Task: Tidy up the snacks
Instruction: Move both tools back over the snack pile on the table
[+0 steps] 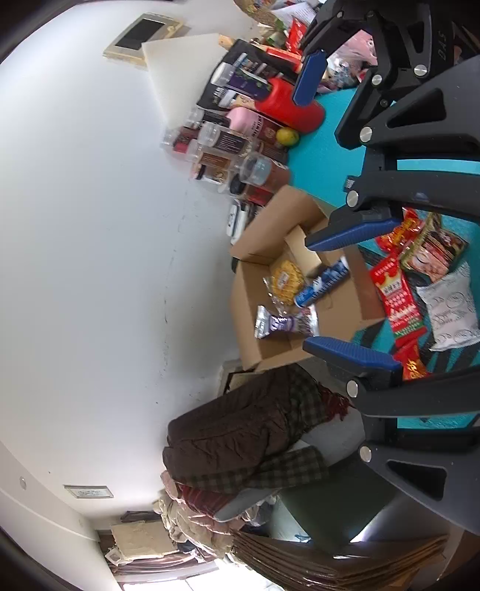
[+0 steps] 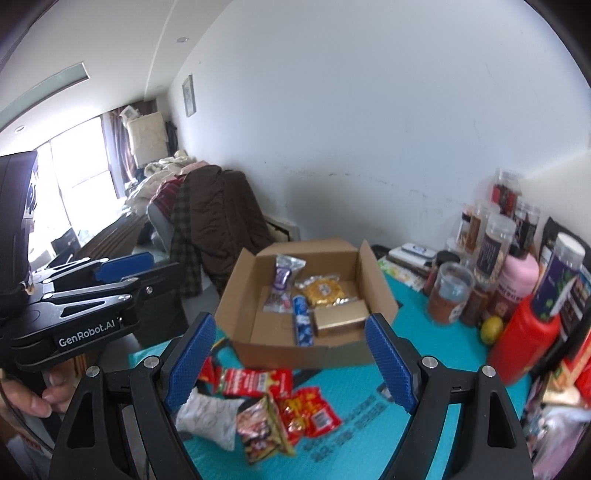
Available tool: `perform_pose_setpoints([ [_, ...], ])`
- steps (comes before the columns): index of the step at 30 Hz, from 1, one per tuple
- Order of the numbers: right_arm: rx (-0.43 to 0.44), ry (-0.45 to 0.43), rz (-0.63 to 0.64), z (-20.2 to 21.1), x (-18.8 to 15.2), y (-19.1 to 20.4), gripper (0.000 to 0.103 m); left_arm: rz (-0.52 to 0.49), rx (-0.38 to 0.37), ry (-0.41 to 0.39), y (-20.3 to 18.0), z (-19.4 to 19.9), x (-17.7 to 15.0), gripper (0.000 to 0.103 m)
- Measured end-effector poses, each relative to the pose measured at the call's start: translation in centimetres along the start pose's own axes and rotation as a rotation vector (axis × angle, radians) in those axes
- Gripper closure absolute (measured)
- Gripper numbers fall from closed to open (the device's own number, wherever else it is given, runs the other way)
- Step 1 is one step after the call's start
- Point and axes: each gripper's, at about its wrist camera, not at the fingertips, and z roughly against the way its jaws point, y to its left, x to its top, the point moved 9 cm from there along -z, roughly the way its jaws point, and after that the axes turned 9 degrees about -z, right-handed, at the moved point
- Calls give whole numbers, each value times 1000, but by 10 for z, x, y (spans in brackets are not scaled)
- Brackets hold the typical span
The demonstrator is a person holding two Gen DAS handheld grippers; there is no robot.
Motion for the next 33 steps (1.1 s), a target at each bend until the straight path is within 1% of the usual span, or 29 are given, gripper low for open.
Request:
perform_pose_setpoints([
  [8, -36, 4, -9, -2, -26, 0, 19, -6, -18, 30, -9, -1, -31, 55],
  [15, -38, 42, -30, -10, -54, -1, 19, 2, -51, 106, -19, -15, -65, 55],
  [18, -39, 64, -37, -15, -67, -4, 19, 3, -49, 136, -21, -20, -77, 55],
  [25, -58, 125, -6, -30, -95, -8, 19, 4, -82, 185, -28, -28, -107, 55],
  [30, -43, 184, -10, -45, -117, -7, 19, 6, -84, 229, -27, -39, -128, 55],
  [33, -36, 213, -10, -54, -129, -6, 19, 11, -80, 234, -24, -45, -138, 55],
])
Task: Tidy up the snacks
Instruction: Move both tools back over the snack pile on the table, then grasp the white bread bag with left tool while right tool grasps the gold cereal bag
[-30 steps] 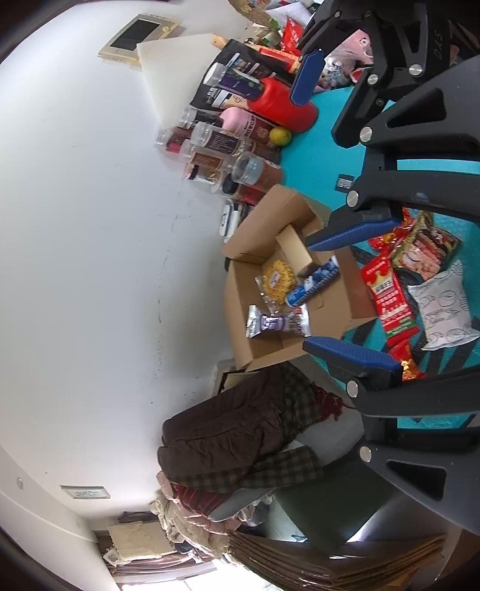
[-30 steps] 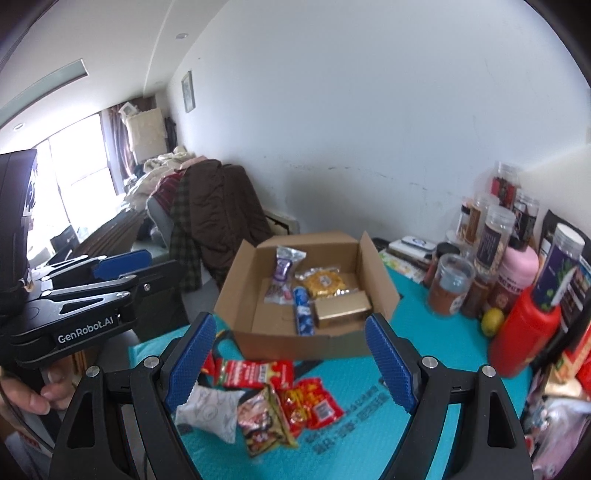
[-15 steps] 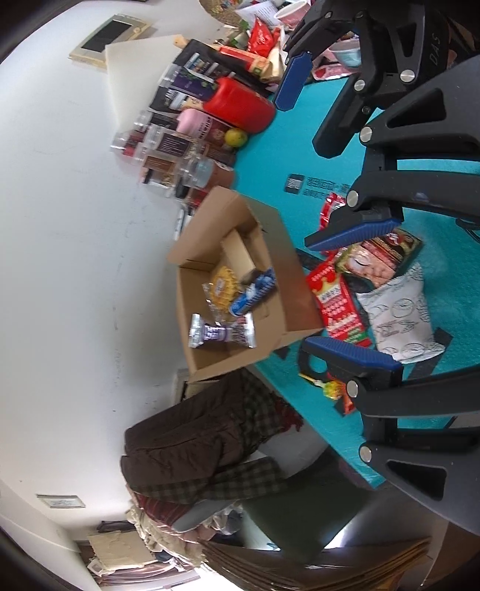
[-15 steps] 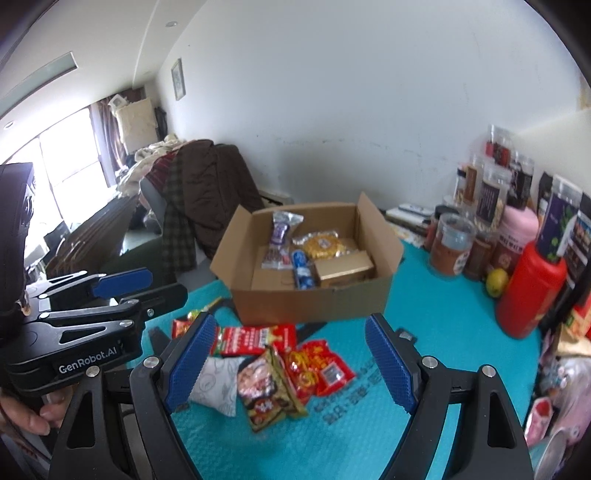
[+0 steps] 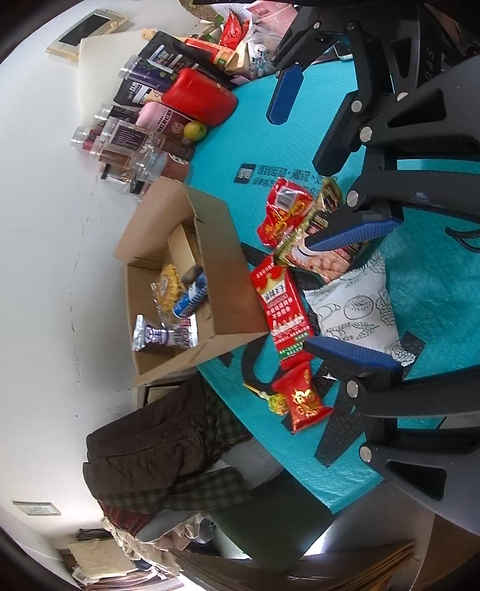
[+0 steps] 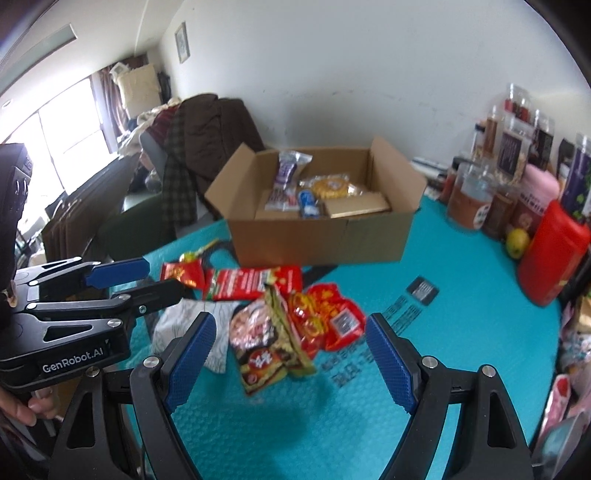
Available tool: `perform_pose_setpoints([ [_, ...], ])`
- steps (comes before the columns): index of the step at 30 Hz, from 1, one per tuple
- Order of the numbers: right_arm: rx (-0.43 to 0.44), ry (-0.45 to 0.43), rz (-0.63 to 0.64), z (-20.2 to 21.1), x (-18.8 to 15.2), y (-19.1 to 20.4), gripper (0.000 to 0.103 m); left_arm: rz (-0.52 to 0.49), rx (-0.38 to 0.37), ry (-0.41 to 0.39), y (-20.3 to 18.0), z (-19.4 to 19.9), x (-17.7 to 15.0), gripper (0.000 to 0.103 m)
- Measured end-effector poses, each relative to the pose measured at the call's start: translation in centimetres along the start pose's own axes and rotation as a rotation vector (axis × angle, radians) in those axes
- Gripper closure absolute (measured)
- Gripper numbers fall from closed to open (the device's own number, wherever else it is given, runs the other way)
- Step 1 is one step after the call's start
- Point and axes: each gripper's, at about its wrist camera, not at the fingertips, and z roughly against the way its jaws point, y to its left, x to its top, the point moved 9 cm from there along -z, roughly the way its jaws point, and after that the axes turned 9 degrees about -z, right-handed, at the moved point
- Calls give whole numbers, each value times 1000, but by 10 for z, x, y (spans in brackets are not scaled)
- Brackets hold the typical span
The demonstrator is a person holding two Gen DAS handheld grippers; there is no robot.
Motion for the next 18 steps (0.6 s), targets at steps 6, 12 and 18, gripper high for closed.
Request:
perform_pose_setpoints([
  [6, 21, 68, -14, -25, -19, 1, 19, 12, 5, 40, 7, -17, -19, 55],
  [12, 54, 126, -47, -48, -34, -3, 24, 39, 20, 82, 16, -34, -36, 55],
  [18, 67, 177, -69, -63, -45, -8, 25, 125, -4, 126, 28, -50, -49, 55],
])
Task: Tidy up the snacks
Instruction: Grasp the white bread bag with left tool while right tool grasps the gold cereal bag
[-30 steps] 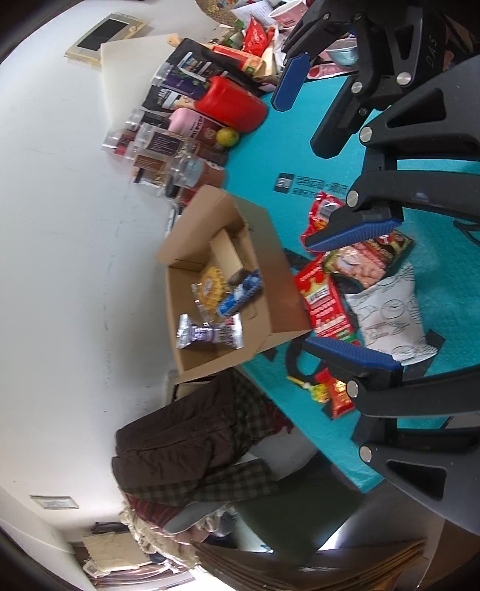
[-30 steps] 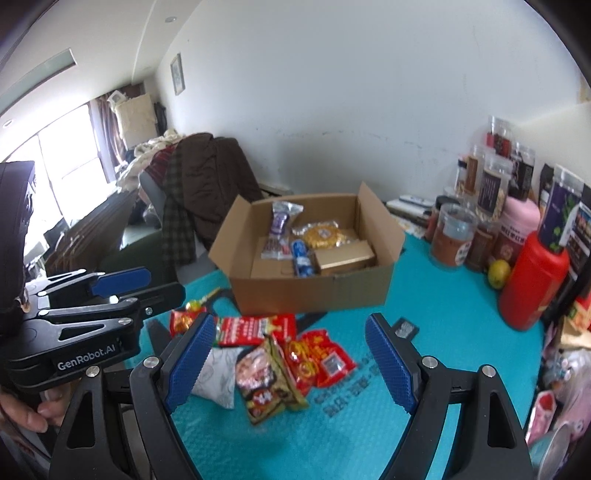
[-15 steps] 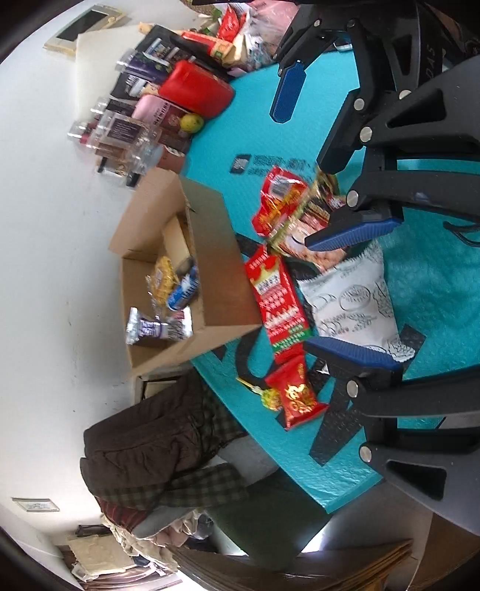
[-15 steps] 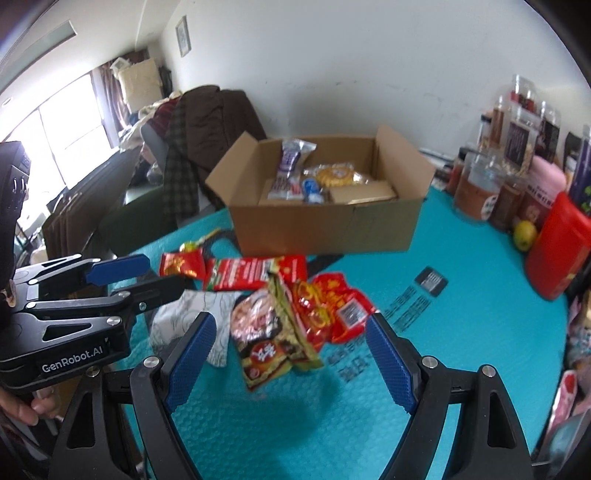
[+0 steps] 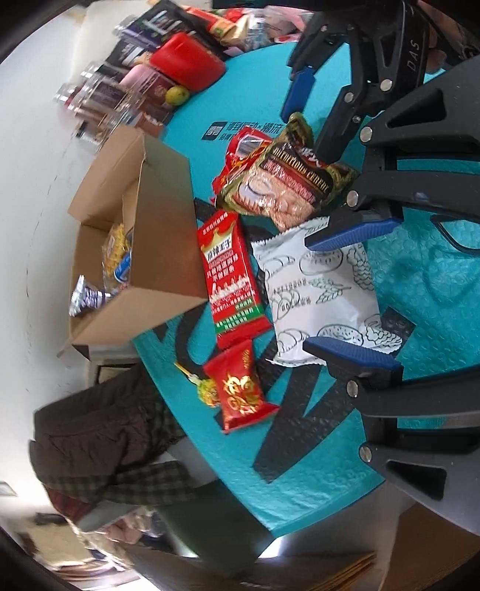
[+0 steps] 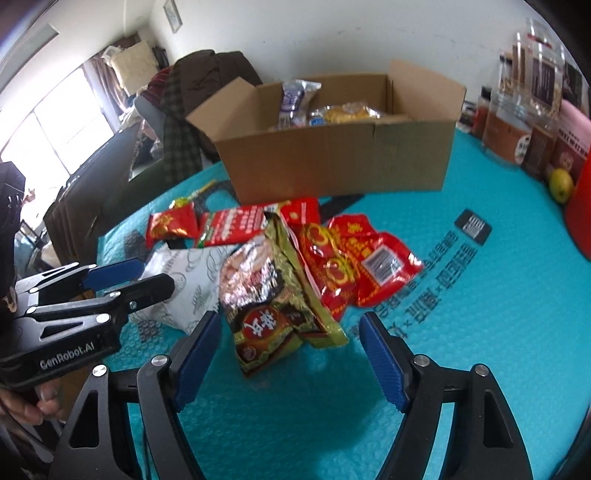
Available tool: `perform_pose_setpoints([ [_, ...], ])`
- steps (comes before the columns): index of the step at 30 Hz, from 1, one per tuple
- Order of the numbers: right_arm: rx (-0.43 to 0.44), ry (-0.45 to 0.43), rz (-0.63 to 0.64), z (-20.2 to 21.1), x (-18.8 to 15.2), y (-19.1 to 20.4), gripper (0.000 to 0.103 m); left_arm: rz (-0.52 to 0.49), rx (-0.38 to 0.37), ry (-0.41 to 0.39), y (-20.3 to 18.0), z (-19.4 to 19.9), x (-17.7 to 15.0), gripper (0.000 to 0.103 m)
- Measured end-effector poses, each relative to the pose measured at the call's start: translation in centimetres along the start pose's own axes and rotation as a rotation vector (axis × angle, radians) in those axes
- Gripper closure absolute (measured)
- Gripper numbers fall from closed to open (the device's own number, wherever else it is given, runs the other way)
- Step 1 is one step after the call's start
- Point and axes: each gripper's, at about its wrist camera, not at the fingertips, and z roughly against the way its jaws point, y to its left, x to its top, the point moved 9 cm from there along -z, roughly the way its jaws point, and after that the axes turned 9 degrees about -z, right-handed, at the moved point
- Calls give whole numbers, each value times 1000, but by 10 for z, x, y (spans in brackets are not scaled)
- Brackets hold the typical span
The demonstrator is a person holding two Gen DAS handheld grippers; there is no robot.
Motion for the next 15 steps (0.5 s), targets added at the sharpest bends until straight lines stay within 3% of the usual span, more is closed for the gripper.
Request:
perform_pose_setpoints([
  [7, 40, 53, 1, -16, -6, 5, 25, 47, -30, 6, 9, -8, 0, 54],
  [9, 44, 60, 0, -20, -6, 7, 25, 54, -43, 21, 10, -13, -1, 40],
  [11, 39, 55, -8, -23, -5, 6, 25, 57, -52, 21, 9, -14, 0, 37],
  [13, 38, 40, -18, -23, -3, 3, 31, 47, -43, 20, 7, -15, 0, 32],
  [15, 50, 33, -26, -22, -2, 0, 38, 19, -36, 34, 1, -20, 0, 20],
])
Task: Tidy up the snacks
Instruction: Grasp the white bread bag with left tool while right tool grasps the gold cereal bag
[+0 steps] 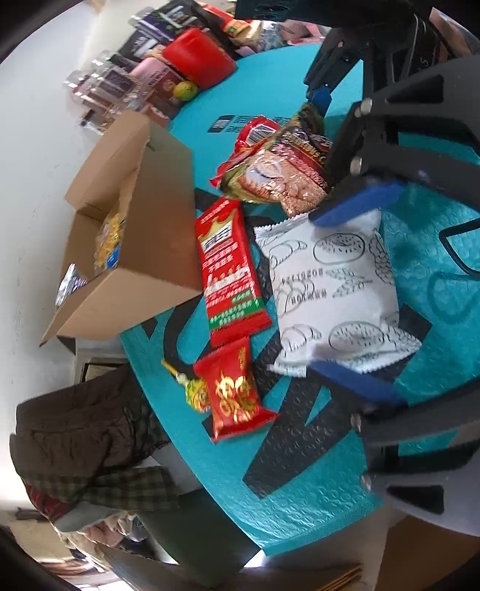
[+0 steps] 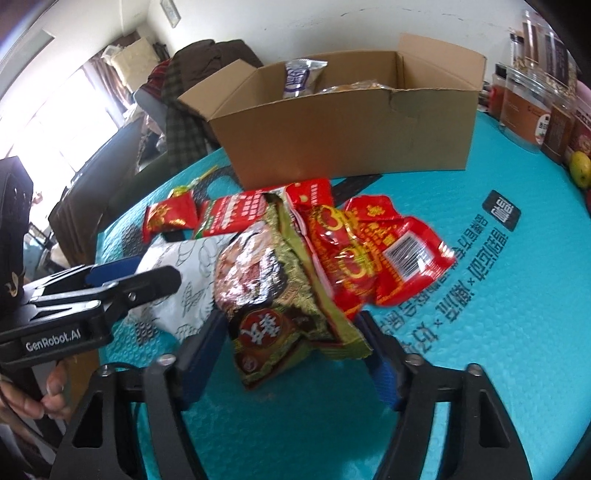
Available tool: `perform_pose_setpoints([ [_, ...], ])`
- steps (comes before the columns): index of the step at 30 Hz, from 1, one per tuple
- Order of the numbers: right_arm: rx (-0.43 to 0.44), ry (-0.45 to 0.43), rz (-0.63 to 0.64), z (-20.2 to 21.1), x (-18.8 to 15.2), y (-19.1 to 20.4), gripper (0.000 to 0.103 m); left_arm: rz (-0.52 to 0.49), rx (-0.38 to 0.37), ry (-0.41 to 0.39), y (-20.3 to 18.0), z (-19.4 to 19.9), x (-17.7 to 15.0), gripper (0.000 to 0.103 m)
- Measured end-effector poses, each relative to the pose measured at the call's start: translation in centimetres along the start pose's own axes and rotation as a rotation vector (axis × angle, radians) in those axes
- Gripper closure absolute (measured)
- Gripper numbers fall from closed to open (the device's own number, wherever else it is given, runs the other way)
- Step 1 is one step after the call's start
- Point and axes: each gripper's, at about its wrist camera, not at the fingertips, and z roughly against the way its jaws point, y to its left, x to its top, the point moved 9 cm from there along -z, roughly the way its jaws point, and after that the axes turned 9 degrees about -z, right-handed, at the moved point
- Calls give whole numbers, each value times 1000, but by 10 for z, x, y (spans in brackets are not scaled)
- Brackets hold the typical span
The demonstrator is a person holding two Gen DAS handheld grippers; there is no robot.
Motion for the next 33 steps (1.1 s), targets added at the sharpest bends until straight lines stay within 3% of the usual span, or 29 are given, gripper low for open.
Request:
perform_pose_setpoints([
  [6, 29, -19, -18, 7, -2, -5, 64, -82, 67, 31, -11, -12, 0, 8],
  [15, 2, -43, -22, 26, -9, -20, 67, -142, 156, 49, -12, -21, -4, 6],
  [19, -15, -46, -28, 35, -16, -29, 67, -92, 117, 12, -10, -17, -3, 7],
  [20, -19, -47, -32, 36, -17, -30, 67, -84, 100, 3, -10, -15, -4, 11],
  [25, -24, -52, -60, 43, -23, -40, 67, -144, 114, 2, -22, -13, -8, 16],
  [33, -26, -52, -110, 59, -36, -58, 67, -188, 6, 38, -69, -5, -24, 16],
])
